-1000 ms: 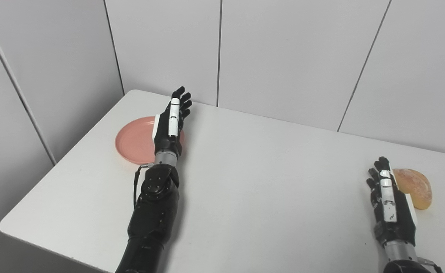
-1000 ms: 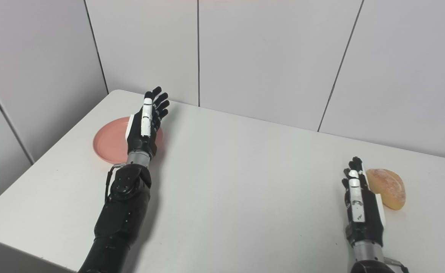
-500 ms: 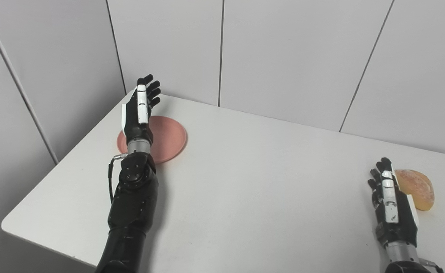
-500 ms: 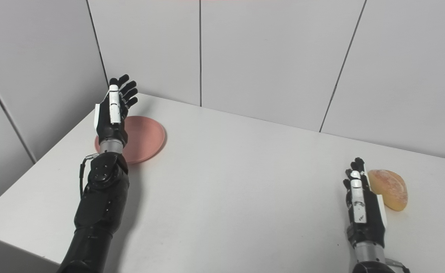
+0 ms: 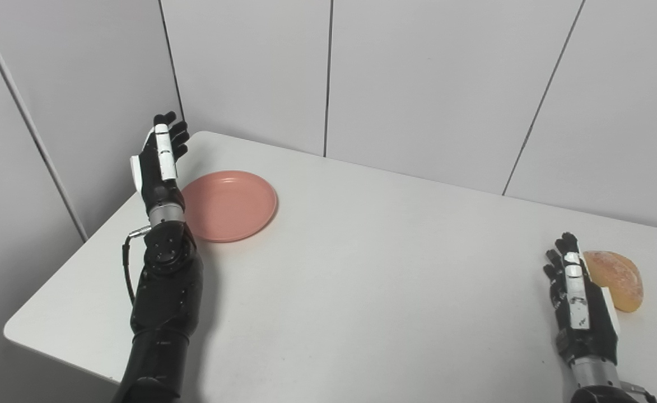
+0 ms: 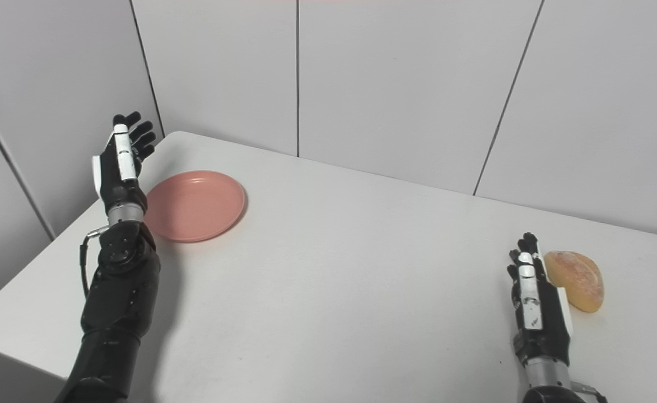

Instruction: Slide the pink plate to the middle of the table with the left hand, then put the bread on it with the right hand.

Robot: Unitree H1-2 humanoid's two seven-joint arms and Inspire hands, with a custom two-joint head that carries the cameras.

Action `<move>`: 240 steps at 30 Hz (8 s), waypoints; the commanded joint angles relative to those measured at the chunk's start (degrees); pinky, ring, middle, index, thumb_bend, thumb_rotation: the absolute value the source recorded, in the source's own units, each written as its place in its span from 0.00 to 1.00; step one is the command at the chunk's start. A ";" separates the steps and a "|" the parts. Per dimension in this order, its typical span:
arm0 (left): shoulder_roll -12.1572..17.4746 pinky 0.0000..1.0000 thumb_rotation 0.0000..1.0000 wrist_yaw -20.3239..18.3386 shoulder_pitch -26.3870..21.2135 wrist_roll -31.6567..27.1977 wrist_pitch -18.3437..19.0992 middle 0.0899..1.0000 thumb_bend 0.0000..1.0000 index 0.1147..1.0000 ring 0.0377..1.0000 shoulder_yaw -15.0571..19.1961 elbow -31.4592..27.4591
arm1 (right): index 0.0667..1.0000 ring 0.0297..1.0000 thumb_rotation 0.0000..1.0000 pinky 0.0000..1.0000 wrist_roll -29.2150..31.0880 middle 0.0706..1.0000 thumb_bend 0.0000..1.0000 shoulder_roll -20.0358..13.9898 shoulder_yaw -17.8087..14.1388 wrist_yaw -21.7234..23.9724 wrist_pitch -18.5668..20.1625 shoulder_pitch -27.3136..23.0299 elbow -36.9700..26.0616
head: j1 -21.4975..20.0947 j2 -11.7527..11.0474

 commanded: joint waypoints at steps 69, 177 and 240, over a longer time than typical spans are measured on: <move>-2.26 0.83 1.00 -9.52 -3.24 -6.66 3.59 0.80 0.56 0.79 0.83 -8.19 10.42 | 0.95 0.96 0.87 1.00 0.36 0.96 0.48 0.62 -0.57 -1.13 -0.58 0.32 -2.51 | 0.00 0.97; -14.69 1.00 1.00 -23.66 5.47 1.33 -7.88 0.96 0.50 0.96 0.98 -24.02 5.34 | 0.98 0.94 0.90 0.92 -18.29 0.97 0.53 2.71 5.28 -12.26 -9.29 -3.96 -4.26 | -31.25 5.74; -13.50 0.99 1.00 -19.79 5.79 7.01 -8.24 0.96 0.49 0.95 0.98 -24.60 5.33 | 0.84 0.78 0.13 0.67 -44.68 0.84 0.61 -12.61 8.98 -25.68 16.51 -12.13 8.05 | -35.73 6.23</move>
